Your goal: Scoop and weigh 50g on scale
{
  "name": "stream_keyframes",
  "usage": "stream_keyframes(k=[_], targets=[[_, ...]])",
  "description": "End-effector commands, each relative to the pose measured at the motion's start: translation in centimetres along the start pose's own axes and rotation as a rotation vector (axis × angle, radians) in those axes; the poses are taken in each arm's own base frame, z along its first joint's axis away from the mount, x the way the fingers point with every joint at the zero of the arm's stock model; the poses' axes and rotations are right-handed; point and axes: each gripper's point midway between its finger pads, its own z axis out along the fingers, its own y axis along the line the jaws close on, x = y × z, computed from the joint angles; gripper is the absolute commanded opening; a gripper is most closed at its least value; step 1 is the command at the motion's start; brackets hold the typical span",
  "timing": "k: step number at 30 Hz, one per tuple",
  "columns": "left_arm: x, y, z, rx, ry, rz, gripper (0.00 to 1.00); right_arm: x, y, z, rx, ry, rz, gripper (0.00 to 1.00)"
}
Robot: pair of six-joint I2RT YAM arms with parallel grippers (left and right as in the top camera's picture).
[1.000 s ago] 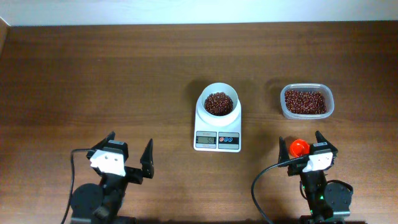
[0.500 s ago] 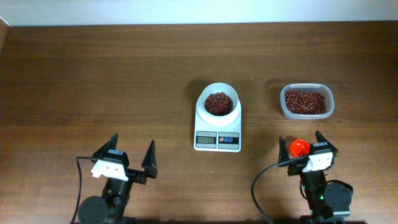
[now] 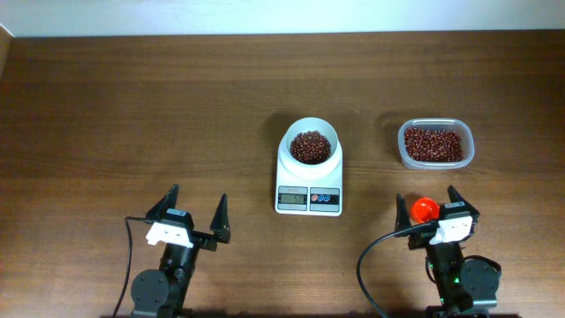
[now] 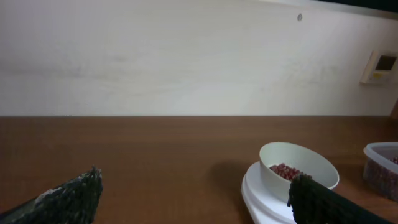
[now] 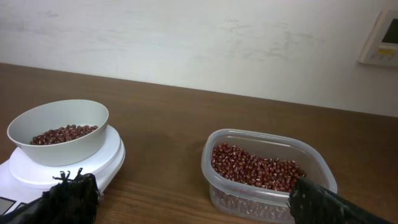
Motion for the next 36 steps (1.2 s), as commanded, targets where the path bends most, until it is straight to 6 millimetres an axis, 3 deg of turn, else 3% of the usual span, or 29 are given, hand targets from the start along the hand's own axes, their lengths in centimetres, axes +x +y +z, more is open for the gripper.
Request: stream_keyframes(k=[1, 6, 11, 18, 36], targets=[[-0.2, -0.2, 0.0, 0.012, -0.013, -0.004, 0.99, 0.2, -0.1, 0.0, 0.006, 0.003, 0.008, 0.99], [-2.7, -0.1, -0.2, 0.0, -0.114, 0.005, 0.99, 0.2, -0.1, 0.0, 0.006, 0.003, 0.008, 0.99], [0.5, 0.9, -0.1, -0.052, 0.015, -0.007, 0.99, 0.2, -0.1, 0.0, 0.006, 0.003, 0.008, 0.99], [3.2, 1.1, -0.3, -0.062, 0.125, -0.015, 0.99, 0.2, -0.1, 0.0, 0.006, 0.003, 0.008, 0.99], [3.4, -0.2, -0.2, -0.013, 0.133, -0.012, 0.99, 0.2, -0.1, 0.0, 0.006, 0.003, 0.008, 0.99]])
